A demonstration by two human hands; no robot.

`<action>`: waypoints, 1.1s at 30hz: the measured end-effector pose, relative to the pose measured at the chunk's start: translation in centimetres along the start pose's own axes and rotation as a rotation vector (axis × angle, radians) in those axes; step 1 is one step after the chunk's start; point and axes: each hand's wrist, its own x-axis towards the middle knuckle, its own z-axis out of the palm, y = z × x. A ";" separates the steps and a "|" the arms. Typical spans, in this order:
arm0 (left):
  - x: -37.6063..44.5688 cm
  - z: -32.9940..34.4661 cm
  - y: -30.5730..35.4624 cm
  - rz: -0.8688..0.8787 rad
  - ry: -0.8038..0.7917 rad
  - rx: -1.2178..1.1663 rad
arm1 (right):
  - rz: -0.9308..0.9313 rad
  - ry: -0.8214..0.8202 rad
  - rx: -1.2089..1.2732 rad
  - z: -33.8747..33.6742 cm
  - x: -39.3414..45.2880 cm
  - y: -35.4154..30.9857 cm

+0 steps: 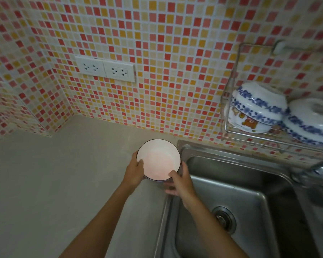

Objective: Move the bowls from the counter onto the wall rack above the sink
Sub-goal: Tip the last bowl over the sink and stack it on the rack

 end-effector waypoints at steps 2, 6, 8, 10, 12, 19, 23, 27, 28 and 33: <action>-2.8 2.1 0.3 0.014 -0.023 -0.022 | 0.002 -0.011 0.081 -2.8 -2.0 1.1; -8.8 6.8 0.7 0.017 -0.128 -0.109 | 0.040 -0.068 0.346 -8.7 -6.5 2.6; -11.5 9.3 0.6 0.020 -0.173 -0.142 | 0.049 -0.089 0.406 -11.8 -8.5 3.2; -13.8 11.8 0.3 -0.002 -0.200 -0.138 | 0.079 -0.082 0.451 -15.0 -10.2 4.3; -15.6 14.1 0.0 -0.013 -0.242 -0.089 | 0.128 -0.045 0.488 -17.7 -11.7 5.4; -20.3 18.7 -4.8 0.145 -0.225 0.283 | 0.140 0.068 0.566 -25.8 -15.6 9.6; -21.3 18.8 -10.2 0.162 -0.288 0.793 | 0.129 0.151 0.559 -28.7 -16.7 11.4; -22.6 18.3 -12.7 0.290 -0.240 1.057 | 0.083 0.203 0.466 -30.2 -17.2 12.4; -22.6 18.3 -12.8 0.313 -0.212 1.080 | 0.076 0.219 0.439 -30.4 -17.2 12.7; -22.1 18.5 -13.1 0.215 -0.249 1.115 | 0.100 0.374 0.266 -30.3 -16.3 14.1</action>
